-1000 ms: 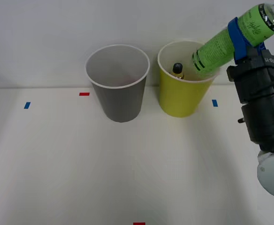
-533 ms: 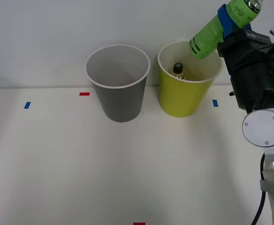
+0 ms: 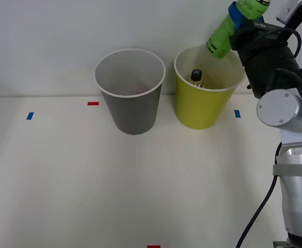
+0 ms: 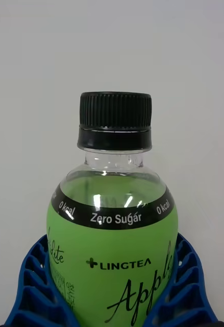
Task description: Put cans in the gray bin, plastic bottles in the light green bin
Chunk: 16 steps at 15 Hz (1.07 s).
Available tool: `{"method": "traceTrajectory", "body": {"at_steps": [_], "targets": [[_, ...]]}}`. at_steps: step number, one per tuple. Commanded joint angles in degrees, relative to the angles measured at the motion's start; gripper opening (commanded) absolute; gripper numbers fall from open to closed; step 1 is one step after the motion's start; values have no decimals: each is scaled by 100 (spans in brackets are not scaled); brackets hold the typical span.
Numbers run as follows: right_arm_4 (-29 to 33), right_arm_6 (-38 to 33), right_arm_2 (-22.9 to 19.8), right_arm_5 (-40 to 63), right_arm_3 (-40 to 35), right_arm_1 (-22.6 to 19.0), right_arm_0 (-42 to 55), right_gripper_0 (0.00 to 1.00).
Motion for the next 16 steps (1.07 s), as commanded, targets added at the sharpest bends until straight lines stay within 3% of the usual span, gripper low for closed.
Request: {"method": "traceTrajectory", "body": {"at_steps": [1,4,5,6,7,9,16], "targets": [[587,49,18,-2,347,42,-209,0],[605,93,71,-2,356,51,-200,0],[605,102,71,-2,347,51,-209,5],[614,111,80,-2,347,51,-209,18],[605,111,88,-11,347,51,-209,40],[605,85,88,-2,356,51,-200,99],[359,111,106,-19,347,69,-200,100]]}}
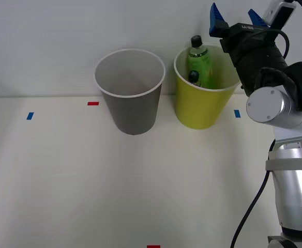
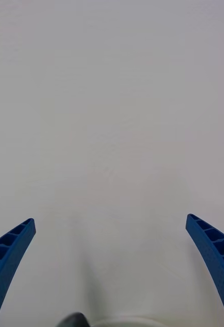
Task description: Put cans in the gray bin, plastic bottles in the light green bin
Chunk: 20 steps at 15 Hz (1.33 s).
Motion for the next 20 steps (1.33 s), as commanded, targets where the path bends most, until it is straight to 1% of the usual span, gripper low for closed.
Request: {"method": "traceTrajectory", "body": {"at_steps": [1,5,9,12,14,16,17,18,20], "targets": [[-18,11,16,-13,-3,0,4,100],[-18,64,16,-21,-3,0,4,100],[-18,161,192,-478,-144,0,399,100],[-44,170,332,-909,-776,53,1102,100],[-88,196,543,-1392,-1146,71,1665,100],[-9,293,860,-2131,-1357,115,2394,100],[105,337,992,-2447,-1401,115,2658,100],[545,345,1097,-2781,-1409,115,2974,100],[914,310,1202,-3080,-1401,150,3414,100]]}}
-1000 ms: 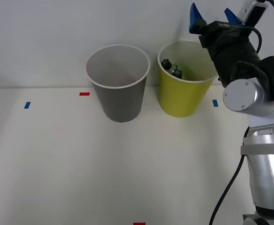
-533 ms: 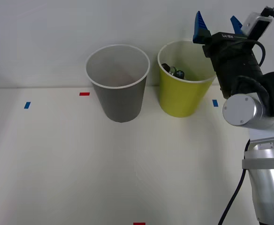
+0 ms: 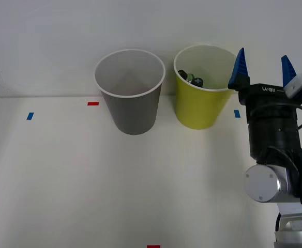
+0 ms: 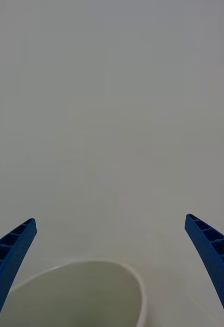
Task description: Put cans in the gray bin, plastic bottles in the light green bin
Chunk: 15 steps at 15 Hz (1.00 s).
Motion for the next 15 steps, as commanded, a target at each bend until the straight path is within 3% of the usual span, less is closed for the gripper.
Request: {"method": "traceTrajectory", "body": {"at_steps": [1,6,15], "targets": [[759,6,265,-638,-26,101,849,100],[1119,-21,802,-1517,-26,277,2158,100],[1550,-30,889,-1799,-26,453,3424,100]]}}
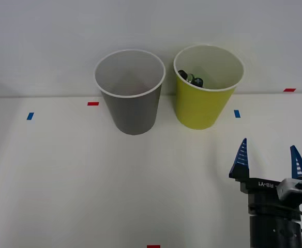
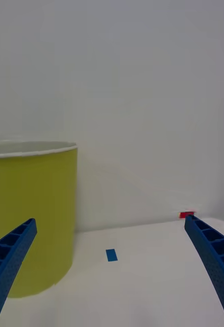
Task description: Put cans in the gray bin, plastic bottles in the light green bin
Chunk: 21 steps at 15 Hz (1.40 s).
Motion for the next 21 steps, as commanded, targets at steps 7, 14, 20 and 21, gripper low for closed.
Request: {"method": "traceTrajectory", "body": {"at_steps": [7,14,20,21], "targets": [[431,-276,140,-9,1,195,923,100],[2005,-2342,61,-9,1,291,1512,100],[3059,-3862,-106,-924,722,321,1600,100],[2919,-3827,-62,-1310,1064,318,1565,100]]}}
